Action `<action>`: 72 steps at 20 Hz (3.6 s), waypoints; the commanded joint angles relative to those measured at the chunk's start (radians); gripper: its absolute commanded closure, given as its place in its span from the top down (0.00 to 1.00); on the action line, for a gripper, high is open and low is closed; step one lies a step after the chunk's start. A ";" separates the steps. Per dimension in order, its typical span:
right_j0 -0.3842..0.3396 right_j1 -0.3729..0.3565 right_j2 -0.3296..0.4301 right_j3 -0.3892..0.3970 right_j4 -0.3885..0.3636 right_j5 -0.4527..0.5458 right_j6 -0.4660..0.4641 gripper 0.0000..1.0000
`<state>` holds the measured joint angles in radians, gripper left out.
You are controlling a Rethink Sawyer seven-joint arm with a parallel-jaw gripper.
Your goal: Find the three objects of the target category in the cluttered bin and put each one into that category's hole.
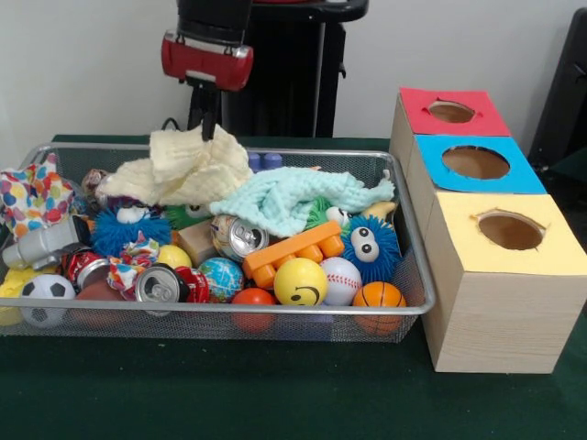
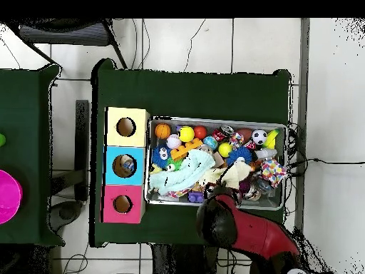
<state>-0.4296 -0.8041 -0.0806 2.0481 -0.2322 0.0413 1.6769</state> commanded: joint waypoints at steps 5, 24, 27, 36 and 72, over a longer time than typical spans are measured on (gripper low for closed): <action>0.033 -0.184 0.104 0.051 0.074 0.216 0.122 0.00; 0.070 -0.413 0.006 -0.093 0.005 0.608 0.003 0.00; 0.050 -0.403 0.010 -0.087 -0.009 0.595 -0.011 0.00; 0.013 -0.289 0.058 -0.017 -0.010 0.395 0.059 0.00; 0.178 -0.099 0.071 -0.064 0.175 0.073 0.204 0.00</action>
<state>-0.2005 -0.9629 -0.0822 1.9495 -0.0912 0.1925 1.6775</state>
